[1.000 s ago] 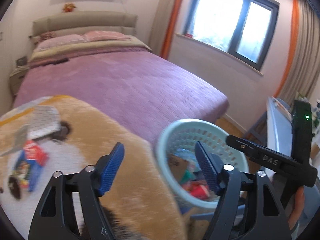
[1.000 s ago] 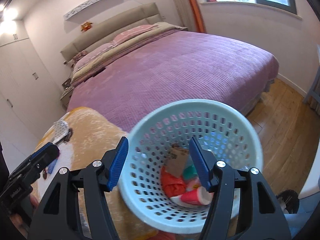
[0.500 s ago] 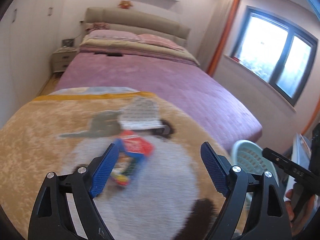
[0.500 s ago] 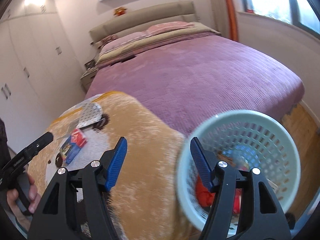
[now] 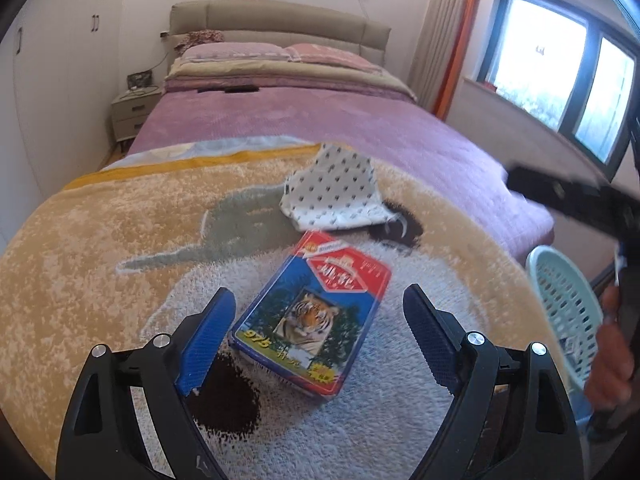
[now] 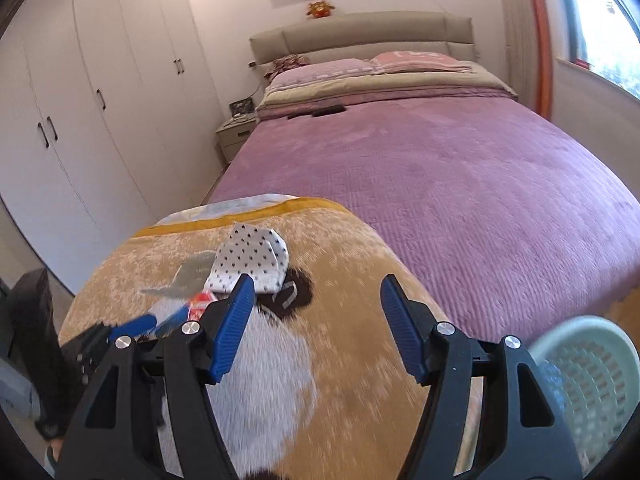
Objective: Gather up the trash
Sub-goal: 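Grasp the tiger-print card box with the left tool while the right tool grasps the dotted mask, then carry both items over the blue wastebasket and open both tools to drop them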
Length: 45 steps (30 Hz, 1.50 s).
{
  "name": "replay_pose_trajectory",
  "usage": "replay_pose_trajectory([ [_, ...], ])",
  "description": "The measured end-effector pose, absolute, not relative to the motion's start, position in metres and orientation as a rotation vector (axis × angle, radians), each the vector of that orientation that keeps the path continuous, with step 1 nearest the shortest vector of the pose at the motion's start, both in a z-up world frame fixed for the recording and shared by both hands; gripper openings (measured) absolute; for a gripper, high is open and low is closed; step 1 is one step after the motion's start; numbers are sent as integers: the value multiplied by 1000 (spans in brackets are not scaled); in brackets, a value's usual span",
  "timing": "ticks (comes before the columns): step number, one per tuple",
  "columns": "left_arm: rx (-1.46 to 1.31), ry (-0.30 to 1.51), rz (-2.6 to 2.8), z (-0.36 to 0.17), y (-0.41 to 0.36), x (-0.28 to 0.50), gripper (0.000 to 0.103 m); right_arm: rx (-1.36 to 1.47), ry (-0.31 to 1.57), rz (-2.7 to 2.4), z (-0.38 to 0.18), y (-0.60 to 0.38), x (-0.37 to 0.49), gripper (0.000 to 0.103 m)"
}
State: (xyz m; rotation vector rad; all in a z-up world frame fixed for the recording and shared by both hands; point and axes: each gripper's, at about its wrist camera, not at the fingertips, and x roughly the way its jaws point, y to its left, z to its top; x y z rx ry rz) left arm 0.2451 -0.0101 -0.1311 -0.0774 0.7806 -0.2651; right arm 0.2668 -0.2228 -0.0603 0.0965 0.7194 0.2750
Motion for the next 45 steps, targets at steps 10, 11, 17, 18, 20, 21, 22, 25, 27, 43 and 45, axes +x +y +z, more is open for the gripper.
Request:
replay_pose_trajectory([
  [10, -11, 843, -232, -139, -16, 248, 76, -102, 815, 387, -94, -160, 345, 73],
  [11, -12, 841, -233, -139, -16, 247, 75, -111, 818, 393, -96, -155, 350, 74],
  [17, -41, 830, -211, -136, -7, 240, 70, -223, 820, 427, -102, -133, 373, 80],
  [18, -51, 829, -206, -136, -4, 240, 70, -230, 828, 442, -104, -130, 376, 80],
  [20, -75, 831, -180, -135, 3, 240, 69, -233, 855, 471, -113, -125, 383, 80],
  [21, -84, 833, -168, -134, 6, 241, 69, -247, 887, 475, -119, -121, 386, 81],
  [22, -95, 832, -150, -133, 10, 241, 69, -253, 884, 476, -119, -121, 386, 81],
  [25, -135, 819, -100, -130, 24, 240, 69, -247, 890, 520, -120, -120, 383, 79],
  [27, -159, 818, -87, -130, 27, 239, 69, -238, 894, 534, -119, -123, 381, 69],
  [43, -100, 702, -85, -119, 15, 224, 68, -193, 828, 582, -101, -136, 284, 5],
  [45, -113, 672, -103, -116, 12, 216, 67, -204, 814, 541, -96, -141, 268, 4],
])
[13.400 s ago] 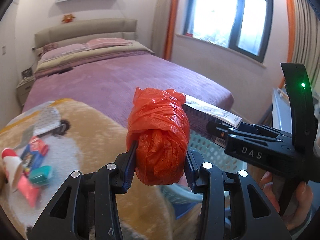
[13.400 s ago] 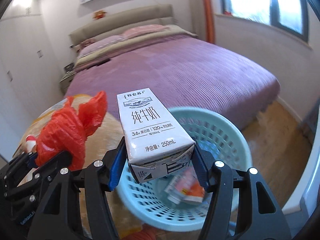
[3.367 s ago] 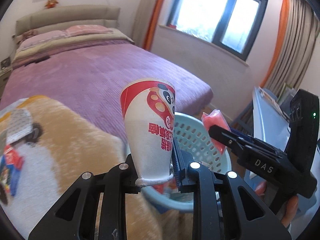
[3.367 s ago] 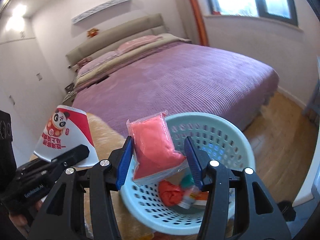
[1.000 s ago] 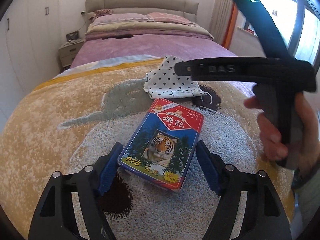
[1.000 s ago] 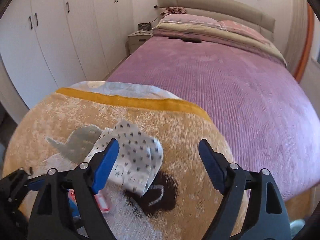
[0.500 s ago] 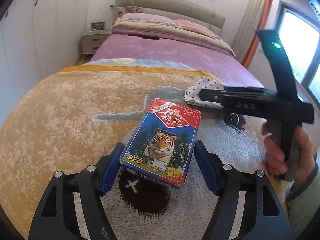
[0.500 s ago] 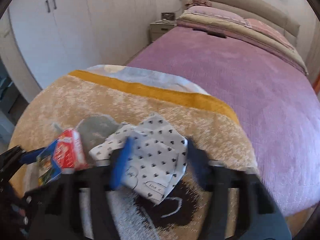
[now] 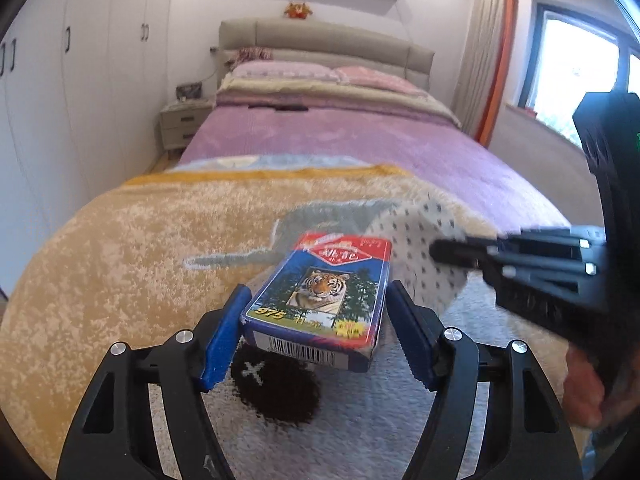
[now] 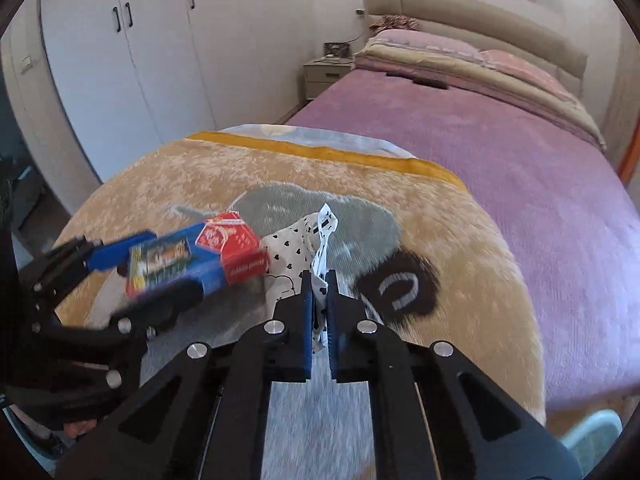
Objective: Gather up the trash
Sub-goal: 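Carry both items over the blue wastebasket and open both tools to drop them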
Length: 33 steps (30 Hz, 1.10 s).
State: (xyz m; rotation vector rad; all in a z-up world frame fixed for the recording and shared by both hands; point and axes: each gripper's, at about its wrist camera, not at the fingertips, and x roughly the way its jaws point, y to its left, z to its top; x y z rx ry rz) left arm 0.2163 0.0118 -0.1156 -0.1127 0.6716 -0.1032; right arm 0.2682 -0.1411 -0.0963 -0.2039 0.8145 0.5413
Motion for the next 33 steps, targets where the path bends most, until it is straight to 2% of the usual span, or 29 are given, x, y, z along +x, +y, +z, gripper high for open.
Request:
replay_pose_trajectory([
  [6, -123, 653, -206, -99, -13, 195, 66, -172, 768, 423, -75, -179, 235, 4],
  [18, 6, 584, -421, -72, -119, 158, 64, 64, 683, 206, -28, -317, 157, 4],
  [27, 25, 581, -596, -59, -202, 152, 64, 139, 664, 14, -26, -394, 118, 4],
  [33, 57, 620, -662, -70, -252, 156, 64, 106, 732, -180, -46, -417, 112, 4],
])
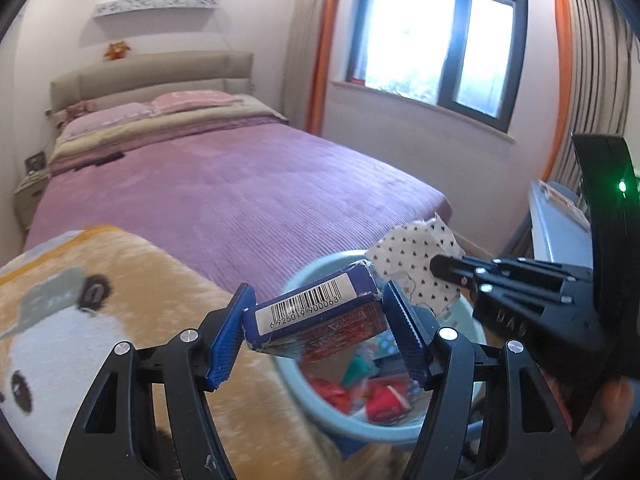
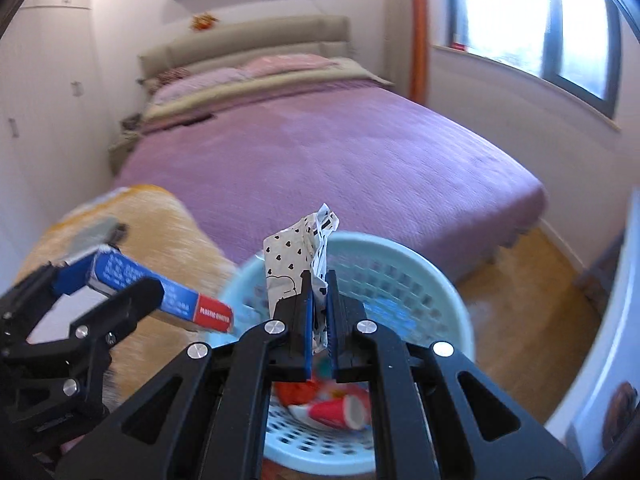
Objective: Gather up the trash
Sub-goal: 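Carry both items over the blue wastebasket and open both tools to drop them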
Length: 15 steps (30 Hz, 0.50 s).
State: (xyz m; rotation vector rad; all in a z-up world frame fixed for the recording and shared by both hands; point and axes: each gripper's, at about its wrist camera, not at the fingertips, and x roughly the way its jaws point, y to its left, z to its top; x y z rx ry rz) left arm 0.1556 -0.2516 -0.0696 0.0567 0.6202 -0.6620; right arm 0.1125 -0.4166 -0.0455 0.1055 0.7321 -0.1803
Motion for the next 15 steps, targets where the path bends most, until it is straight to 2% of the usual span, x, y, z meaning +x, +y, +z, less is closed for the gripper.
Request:
replay_pose_trajectory([
  [4, 65, 647, -684, -79, -272, 161, 65, 143, 763, -219, -60, -433, 111, 5],
  [5, 71, 654, -687, -81, -277, 163, 66, 158, 776, -225, -64, -437, 111, 8],
  [7, 84, 651, -654, -84, -281, 164, 69, 206, 798, -219, -71, -444, 112, 16],
  [9, 82, 640, -634, -86, -280, 163, 82, 263, 800, -224, -75, -455, 109, 31],
  [11, 67, 643, -642, -87, -273, 164, 83, 281, 789, -227, -75, -458, 106, 41],
  [15, 44, 646, -627, -88, -256, 163, 83, 282, 781, -216, -72, -453, 96, 41],
])
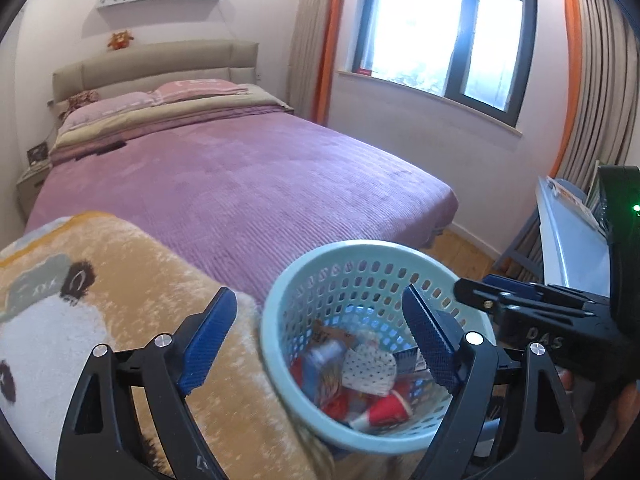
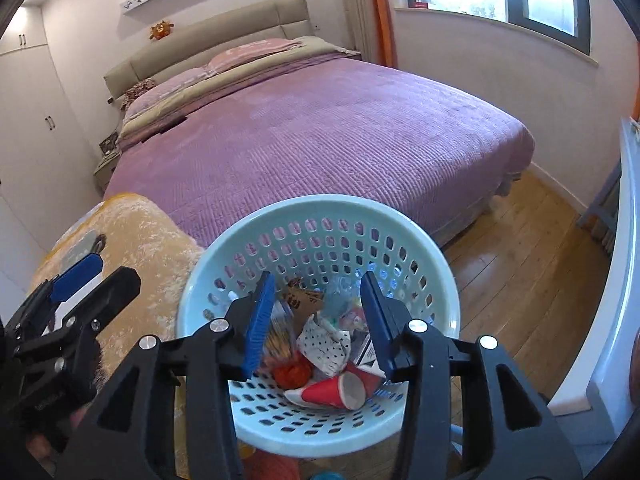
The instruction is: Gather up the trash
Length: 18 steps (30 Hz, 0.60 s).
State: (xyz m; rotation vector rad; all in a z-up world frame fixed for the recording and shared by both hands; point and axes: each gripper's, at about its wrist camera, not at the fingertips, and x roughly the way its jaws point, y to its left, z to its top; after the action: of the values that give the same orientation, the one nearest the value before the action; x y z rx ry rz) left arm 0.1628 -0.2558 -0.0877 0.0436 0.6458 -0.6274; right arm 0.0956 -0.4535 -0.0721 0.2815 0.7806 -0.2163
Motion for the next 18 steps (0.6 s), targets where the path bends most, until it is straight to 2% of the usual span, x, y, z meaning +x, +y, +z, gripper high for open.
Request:
replay_pose_trajectory([
  [2, 14, 641, -619, -86, -241, 159, 83, 263, 770, -204, -68, -444, 90, 42],
  [5, -14, 622, -547, -83, -218, 148, 86, 211, 735, -202, -59, -426, 80, 53],
  [8, -27, 564, -475, -75, -196, 132, 93, 167, 698, -189, -49, -408, 73, 53],
  [14, -9, 492, -395, -66, -163, 108, 93, 133, 639, -158, -38, -381, 62, 54],
  [18, -17, 447, -289, -73, -146, 98, 93, 64, 518, -194, -35, -362, 47, 54],
])
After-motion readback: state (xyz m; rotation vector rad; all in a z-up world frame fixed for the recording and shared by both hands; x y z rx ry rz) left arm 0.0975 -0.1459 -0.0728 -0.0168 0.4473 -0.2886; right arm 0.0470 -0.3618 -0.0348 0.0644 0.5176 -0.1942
